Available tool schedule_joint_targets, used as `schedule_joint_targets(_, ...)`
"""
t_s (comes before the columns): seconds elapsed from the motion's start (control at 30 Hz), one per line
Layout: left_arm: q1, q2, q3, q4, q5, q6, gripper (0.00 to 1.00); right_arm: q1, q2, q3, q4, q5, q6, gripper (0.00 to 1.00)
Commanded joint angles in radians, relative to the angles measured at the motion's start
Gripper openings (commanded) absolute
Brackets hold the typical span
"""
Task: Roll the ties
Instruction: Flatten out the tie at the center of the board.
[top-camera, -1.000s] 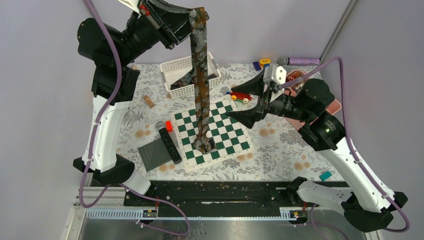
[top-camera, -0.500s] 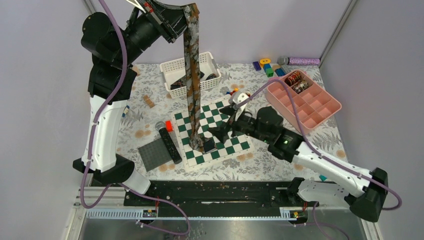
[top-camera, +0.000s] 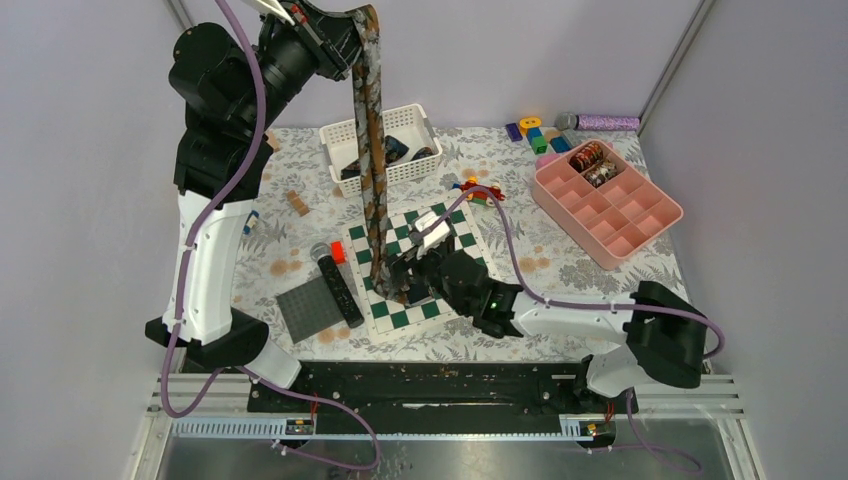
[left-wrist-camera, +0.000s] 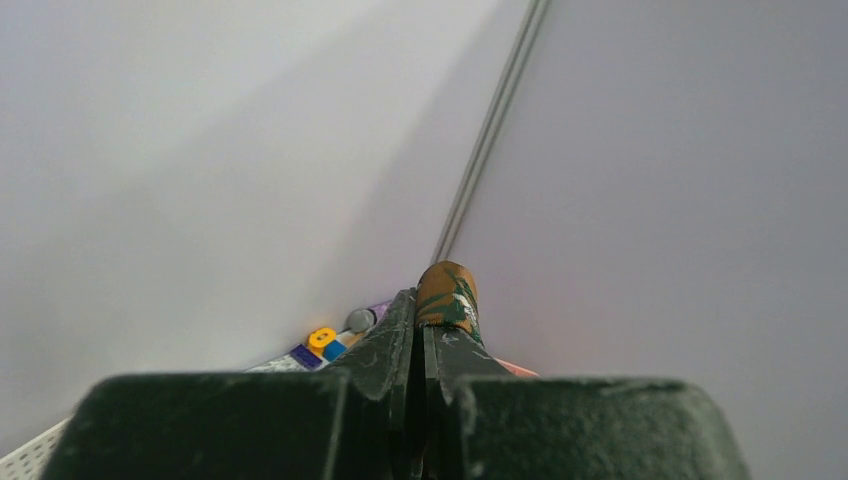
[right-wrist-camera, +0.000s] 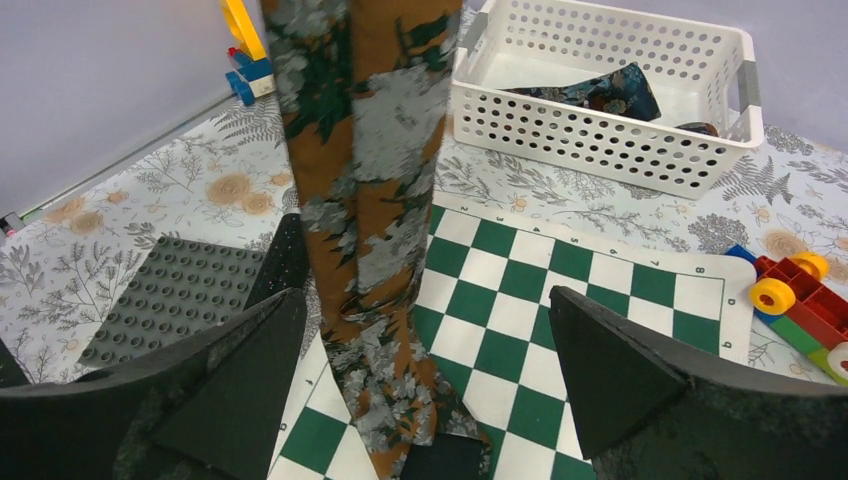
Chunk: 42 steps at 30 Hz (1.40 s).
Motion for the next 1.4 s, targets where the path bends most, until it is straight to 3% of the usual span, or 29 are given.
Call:
schedule_joint_targets(0.0, 0.012, -0.033, 0.032, 0.018, -0.06, 0.035, 0.0, 0.069, 0.05, 0.038, 0.232, 0.179, -0.04, 0.98)
schedule_joint_targets(0.37, 0.033, -0.04, 0.023, 0.012, -0.076, 0.039, 0.0, 0.135, 0.21, 0.173, 0.211, 0.316, -0.038, 0.97)
schedule_joint_targets(0.67, 0.051, -0.048, 0.009, 0.015, -0.067, 0.032, 0.0, 0.139, 0.376, 0.307, 0.15, 0.564, -0.053, 0.93)
schedule_joint_targets(1.0, 0.067, -0.051, -0.001, 0.02, -0.052, 0.022, 0.0, 0.14, 0.45, 0.258, 0.214, 0.543, -0.041, 0.74)
schedule_joint_targets(1.37, 0.076, -0.062, -0.022, 0.033, -0.04, 0.013, 0.0, 0.141, 0.5, 0.258, 0.207, 0.533, -0.011, 0.73)
